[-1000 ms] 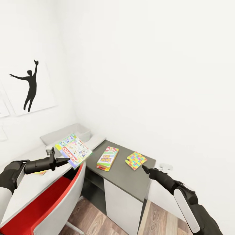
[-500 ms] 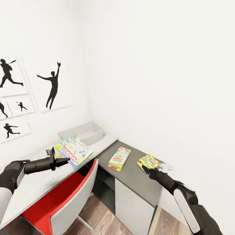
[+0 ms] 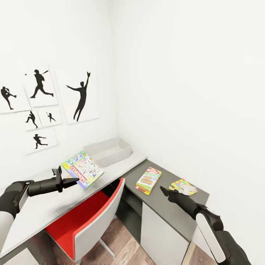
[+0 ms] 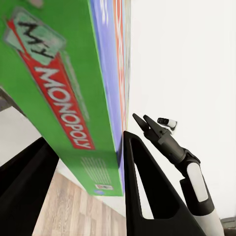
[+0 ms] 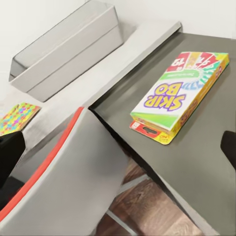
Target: Put all the toys in the child's room - the three board games (two on the bed and one on the table), the two jigsaw puzzles on the table, and the tennis ball on the table - inside the toy box on the table in the child's room.
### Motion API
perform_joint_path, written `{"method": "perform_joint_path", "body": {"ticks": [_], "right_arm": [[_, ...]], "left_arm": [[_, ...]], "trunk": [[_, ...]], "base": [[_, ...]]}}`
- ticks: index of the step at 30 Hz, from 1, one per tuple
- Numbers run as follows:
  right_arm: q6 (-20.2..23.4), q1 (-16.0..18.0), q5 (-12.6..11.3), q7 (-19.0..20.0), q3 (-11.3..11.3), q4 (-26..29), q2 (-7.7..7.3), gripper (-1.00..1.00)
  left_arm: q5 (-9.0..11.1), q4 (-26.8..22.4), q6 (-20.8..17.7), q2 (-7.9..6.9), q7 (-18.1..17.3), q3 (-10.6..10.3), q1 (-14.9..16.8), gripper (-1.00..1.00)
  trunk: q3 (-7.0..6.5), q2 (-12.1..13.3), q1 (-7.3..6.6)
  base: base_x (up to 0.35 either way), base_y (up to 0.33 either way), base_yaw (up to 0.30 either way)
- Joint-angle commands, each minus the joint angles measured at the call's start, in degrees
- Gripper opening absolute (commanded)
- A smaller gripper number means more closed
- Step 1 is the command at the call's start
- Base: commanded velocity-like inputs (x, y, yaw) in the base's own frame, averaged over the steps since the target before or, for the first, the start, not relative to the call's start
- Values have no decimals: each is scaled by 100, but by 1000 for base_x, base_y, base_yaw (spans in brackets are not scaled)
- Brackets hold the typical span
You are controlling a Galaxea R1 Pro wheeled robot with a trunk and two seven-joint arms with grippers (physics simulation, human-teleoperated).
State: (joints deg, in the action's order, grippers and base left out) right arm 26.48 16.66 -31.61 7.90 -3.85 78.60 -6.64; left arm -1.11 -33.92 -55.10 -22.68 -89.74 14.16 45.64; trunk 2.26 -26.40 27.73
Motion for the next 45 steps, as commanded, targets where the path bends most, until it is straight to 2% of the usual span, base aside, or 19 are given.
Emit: {"method": "perform_joint_path", "body": {"ticks": [1, 8, 24, 45], "right_arm": [[24, 4, -21, 1, -2, 6, -4, 100], [24, 4, -21, 1, -2, 6, -4, 100], [24, 4, -21, 10, 7, 6, -4, 100], [24, 5, -21, 19, 7, -3, -4, 100]], "left_arm": [[-3, -1, -54, 1, -26, 7, 6, -100], [-3, -1, -49, -6, -26, 19, 6, -100], [-3, -1, -45, -8, -26, 42, 6, -100], [-3, -1, -37, -14, -26, 42, 6, -100]], "trunk": [[10, -12, 3], [-9, -12, 3], [-53, -12, 3], [-57, -12, 3]], "base": [[0, 78, 273], [64, 117, 273], [225, 56, 269], [164, 0, 20]]}}
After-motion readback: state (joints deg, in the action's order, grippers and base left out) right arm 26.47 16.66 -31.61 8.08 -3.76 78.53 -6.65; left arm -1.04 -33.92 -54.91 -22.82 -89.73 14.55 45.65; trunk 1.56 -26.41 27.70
